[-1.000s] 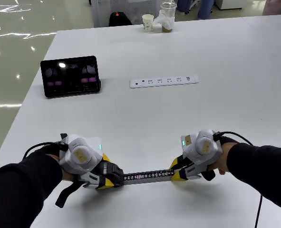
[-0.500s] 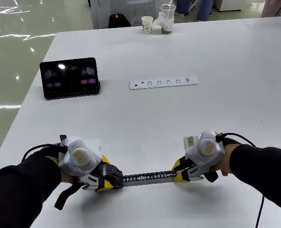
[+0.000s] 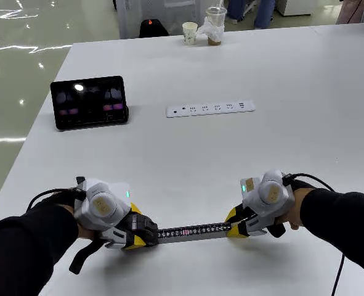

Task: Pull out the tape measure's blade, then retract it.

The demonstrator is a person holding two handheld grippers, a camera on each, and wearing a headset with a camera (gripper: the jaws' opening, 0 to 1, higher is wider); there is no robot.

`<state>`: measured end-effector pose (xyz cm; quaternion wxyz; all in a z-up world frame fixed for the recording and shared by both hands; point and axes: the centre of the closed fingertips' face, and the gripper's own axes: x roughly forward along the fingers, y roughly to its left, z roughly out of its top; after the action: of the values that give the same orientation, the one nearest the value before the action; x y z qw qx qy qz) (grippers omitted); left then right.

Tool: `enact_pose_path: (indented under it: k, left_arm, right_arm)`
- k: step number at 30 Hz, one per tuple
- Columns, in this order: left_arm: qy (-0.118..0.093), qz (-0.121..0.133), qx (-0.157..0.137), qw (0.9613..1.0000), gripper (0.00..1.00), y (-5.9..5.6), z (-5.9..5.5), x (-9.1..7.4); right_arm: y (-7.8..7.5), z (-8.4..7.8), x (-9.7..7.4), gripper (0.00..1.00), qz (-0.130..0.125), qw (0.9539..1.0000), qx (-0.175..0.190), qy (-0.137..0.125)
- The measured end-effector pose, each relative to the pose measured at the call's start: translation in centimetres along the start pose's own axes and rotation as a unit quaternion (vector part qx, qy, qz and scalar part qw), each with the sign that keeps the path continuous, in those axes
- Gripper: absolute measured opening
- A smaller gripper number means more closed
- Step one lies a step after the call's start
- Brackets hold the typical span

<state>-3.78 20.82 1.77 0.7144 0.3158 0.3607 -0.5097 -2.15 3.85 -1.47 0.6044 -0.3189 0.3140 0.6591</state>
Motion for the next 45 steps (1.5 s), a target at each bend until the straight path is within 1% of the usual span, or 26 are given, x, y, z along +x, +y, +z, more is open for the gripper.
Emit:
enact_pose_path:
  k: [45]
  left_arm:
    - [-0.001,0.001,0.000,1.0000,0.32,0.0,0.0,0.0]
  right_arm:
    - [-0.1,-1.8,-1.3,0.10,-0.010,0.9999,0.008,0.007]
